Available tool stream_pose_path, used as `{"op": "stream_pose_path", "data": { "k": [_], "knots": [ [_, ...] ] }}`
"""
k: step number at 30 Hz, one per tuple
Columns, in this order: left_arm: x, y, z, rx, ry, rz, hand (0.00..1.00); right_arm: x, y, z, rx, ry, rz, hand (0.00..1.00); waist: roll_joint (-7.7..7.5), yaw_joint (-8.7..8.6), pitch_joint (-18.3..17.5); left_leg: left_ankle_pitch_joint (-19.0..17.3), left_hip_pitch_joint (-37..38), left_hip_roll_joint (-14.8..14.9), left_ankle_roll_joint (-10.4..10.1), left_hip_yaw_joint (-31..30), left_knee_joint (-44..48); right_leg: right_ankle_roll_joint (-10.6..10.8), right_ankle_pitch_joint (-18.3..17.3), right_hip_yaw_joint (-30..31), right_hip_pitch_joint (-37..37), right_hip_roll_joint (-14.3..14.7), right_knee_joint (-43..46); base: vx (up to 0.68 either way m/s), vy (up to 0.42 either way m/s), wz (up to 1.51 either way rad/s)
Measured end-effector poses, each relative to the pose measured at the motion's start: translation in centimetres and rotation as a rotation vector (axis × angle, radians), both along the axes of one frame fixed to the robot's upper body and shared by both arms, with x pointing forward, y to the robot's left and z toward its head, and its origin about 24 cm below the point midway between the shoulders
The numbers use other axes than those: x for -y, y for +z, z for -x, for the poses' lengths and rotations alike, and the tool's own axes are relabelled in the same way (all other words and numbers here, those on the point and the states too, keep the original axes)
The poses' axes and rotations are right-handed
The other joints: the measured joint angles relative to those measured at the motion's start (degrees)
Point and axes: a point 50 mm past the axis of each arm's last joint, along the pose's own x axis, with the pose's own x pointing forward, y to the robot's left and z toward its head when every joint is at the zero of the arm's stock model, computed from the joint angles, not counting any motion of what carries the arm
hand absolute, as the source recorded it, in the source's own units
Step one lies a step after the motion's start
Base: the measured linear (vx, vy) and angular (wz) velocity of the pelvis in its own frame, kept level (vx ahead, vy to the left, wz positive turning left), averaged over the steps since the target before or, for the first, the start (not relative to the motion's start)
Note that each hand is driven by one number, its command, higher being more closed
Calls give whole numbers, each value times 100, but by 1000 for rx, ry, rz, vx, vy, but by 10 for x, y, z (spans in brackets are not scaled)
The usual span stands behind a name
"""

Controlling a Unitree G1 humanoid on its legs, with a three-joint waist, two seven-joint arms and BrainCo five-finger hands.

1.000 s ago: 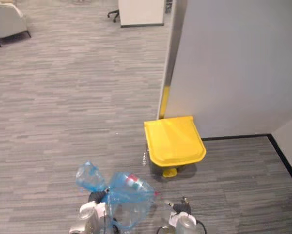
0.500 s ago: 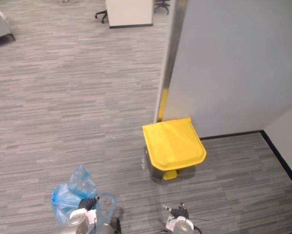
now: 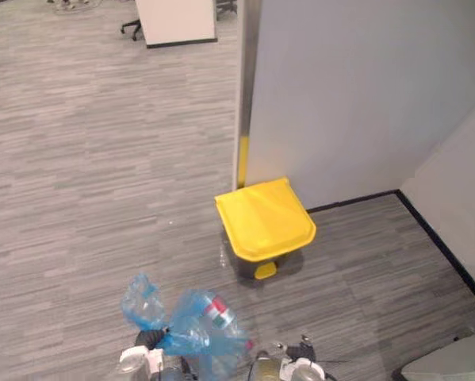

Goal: Gather rubbish on tea table into small bin, then transfer packed bag to large trash can.

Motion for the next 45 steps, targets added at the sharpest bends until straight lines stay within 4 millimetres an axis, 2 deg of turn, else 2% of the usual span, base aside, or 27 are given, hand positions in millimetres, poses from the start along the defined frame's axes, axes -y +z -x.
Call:
{"op": "stream_pose_path", "data": {
  "k": [2, 3, 6, 8, 11, 13, 18, 21, 25, 29, 31, 33, 34, 35, 36, 37, 39, 41, 43, 45],
  "knots": [
    [-2, 1, -2, 5, 6, -4, 100, -1, 0, 0, -1, -2, -2, 0, -16, -24, 3, -63, -9, 48, -17, -140, 90, -26, -49, -134, 148, 23, -70, 157, -84, 40],
    [0, 2, -6, 14, 2, -2, 100, -3, -1, 1, -2, -4, -7, 0, -68, -44, 25, -212, -169, 136, -32, -236, 559, -19, -25, -317, 403, 87, -249, 176, -79, 53],
    [0, 3, -8, 23, 4, -1, 100, -6, 0, -2, 7, -1, -14, 0, -92, 3, 18, -692, -656, 403, -60, -151, 1816, -189, 114, -475, 750, 241, -510, 205, -53, 30],
    [-1, 7, -13, 47, 11, -3, 100, -9, 3, -9, 39, -1, -17, 0, -107, 66, 17, -740, -843, 490, -55, 10, 2282, -256, 165, -420, 888, 288, -670, 159, -23, 7],
    [-2, 11, -18, 75, 10, -8, 100, -11, 6, -17, 72, 1, -19, 0, -55, 113, -12, -735, -619, 458, -50, 68, 1969, -254, 168, -234, 941, 311, -744, 114, -18, -9],
    [-4, 12, -20, 80, 9, -14, 100, -13, 7, -20, 79, 2, -28, 0, -2, 133, -27, -726, -333, 464, -59, 182, 1442, -245, 190, -19, 886, 354, -764, 79, 4, -34],
    [-4, 8, -15, 56, 4, -15, 100, -12, 4, -10, 54, -7, -26, 0, 56, 130, -62, -416, 173, 515, -82, 587, 712, -172, 535, 401, 798, 456, -804, 24, 29, -45],
    [-1, 8, -17, 56, -6, -11, 100, -11, 3, -8, 50, -9, -24, 0, 55, 50, -69, -375, 230, 477, -87, 695, 498, -160, 561, 558, 670, 459, -810, -26, 39, -31],
    [-1, 4, -10, 29, -14, 0, 100, -11, 3, -8, 47, -9, -24, 0, 47, 47, -84, -363, 309, 420, -70, 782, 415, -171, 573, 713, 655, 444, -864, -77, 30, -20],
    [1, 1, -2, 6, -17, 5, 100, -11, 3, -8, 45, -6, -25, 0, 26, 62, -101, -83, 324, 273, -13, 789, -43, -238, 633, 823, 467, 399, -994, -141, 10, -14],
    [1, -2, 4, -10, -11, 9, 100, -12, 3, -9, 48, 4, -24, 0, -25, 81, -68, -82, 383, 195, 28, 870, -100, -169, 464, 861, 263, 325, -596, -174, 16, -19],
    [1, -2, 6, -12, -12, 10, 100, -14, 4, -10, 54, 15, -24, 0, -138, 63, -28, -169, 439, 6, 26, 861, -122, -32, 83, 838, 23, 102, -31, -208, 43, 16],
    [3, -1, 3, -2, -22, 11, 100, -13, 2, -4, 36, 7, -23, 0, -364, 45, 14, -468, 338, -266, 201, 791, 518, 31, -89, 650, -62, -292, 252, -117, 130, 44],
    [8, 2, 0, 17, -21, 23, 100, -5, 1, 4, 18, -12, -9, 0, -145, 41, 23, -1281, 339, -185, 302, 571, 1206, 98, -208, 289, -145, -425, 719, -69, 185, 27],
    [3, 1, 2, 8, -11, 12, 100, -3, 0, 3, 11, -7, -7, 0, -218, 58, 58, -1282, 445, -273, 367, 591, 1121, 74, -232, 236, -294, -613, 1031, -49, 161, -1],
    [-1, 0, 3, 3, -5, 2, 100, -4, 1, 1, 14, -6, -8, 0, -184, 52, 53, -1283, 446, -203, 368, 580, 1093, 50, -215, 5, -402, -553, 982, -42, 115, -16],
    [-8, 1, 2, 1, 5, -16, 100, -2, 1, 0, 13, -2, -3, 0, -92, 40, 72, -1286, 365, 25, 355, 531, 1090, 55, -88, -110, -633, -233, 505, 32, 59, 0],
    [-15, -1, 5, -18, 12, -36, 100, -1, 0, -1, 7, -2, -2, 0, -197, -59, 50, -1338, 391, -4, 256, 353, 951, 72, 394, 100, -658, -88, -208, 137, -24, 38],
    [-16, -1, 4, -22, 5, -45, 100, 4, -1, 3, -16, -9, 4, 0, -226, -86, 31, -1411, 422, -23, 141, 144, 1029, -117, 685, 181, -655, -76, -106, 186, -101, 55],
    [-15, 0, 0, -10, 3, -44, 100, 14, -1, 5, -36, -5, 25, 0, -68, -63, -46, -1540, 412, 196, -60, -77, 1162, -241, 519, 34, -645, 94, 138, 348, -149, 41]
  ]
}}
